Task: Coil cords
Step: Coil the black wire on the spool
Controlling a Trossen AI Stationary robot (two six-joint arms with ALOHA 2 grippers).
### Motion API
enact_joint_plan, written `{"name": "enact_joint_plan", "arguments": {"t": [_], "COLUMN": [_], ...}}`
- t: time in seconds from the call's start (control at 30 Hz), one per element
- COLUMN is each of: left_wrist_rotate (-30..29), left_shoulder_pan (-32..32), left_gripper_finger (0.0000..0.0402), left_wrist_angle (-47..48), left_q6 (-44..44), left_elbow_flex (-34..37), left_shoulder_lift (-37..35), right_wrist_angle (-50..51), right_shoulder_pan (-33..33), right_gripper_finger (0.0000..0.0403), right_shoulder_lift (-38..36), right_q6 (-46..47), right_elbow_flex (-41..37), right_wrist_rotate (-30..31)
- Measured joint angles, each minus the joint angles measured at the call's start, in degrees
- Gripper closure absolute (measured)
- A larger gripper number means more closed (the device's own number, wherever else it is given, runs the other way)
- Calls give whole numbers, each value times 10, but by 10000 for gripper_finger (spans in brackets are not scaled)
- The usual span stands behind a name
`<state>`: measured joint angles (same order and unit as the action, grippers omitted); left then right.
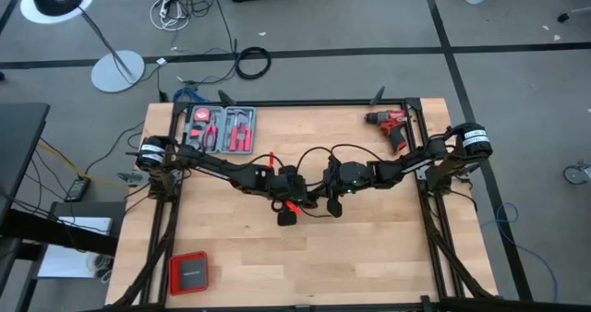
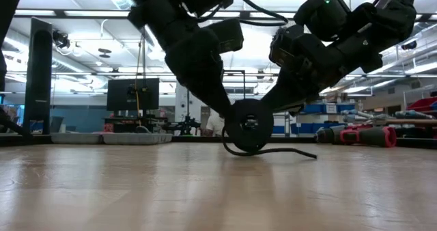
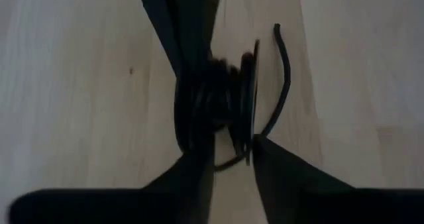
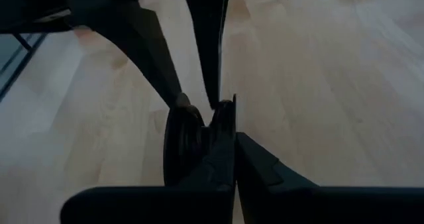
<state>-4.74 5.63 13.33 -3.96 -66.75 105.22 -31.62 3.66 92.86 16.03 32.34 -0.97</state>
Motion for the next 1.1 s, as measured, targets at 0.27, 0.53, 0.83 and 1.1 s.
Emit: {"name": "enact_joint_plan", "arguments": {"t": [0.27, 0.53, 0.83, 1.1], "left_wrist_rotate": [-1, 17, 19, -31], "left_shoulder_pan": [0, 0, 39, 76], "left_gripper_finger": [251, 250, 250, 250], "left_wrist_angle": [132, 176, 166, -2], "left_q6": [6, -26, -73, -86], "left_elbow_flex": [-53, -56, -52, 5], "left_shoulder_lift": [-1, 0, 0, 1], "right_wrist_angle": [-3, -8, -13, -55], "right_shoulder_pan": [2, 2, -1, -12], "right_gripper_finger": [402, 403, 403, 403], "right_shoulder_lift": [0, 0, -1, -3], "right_q6": [0, 0, -7, 5], "right_elbow_flex": [0, 0, -3, -39], "right_wrist_rotate": [-8, 7, 8, 0]}}
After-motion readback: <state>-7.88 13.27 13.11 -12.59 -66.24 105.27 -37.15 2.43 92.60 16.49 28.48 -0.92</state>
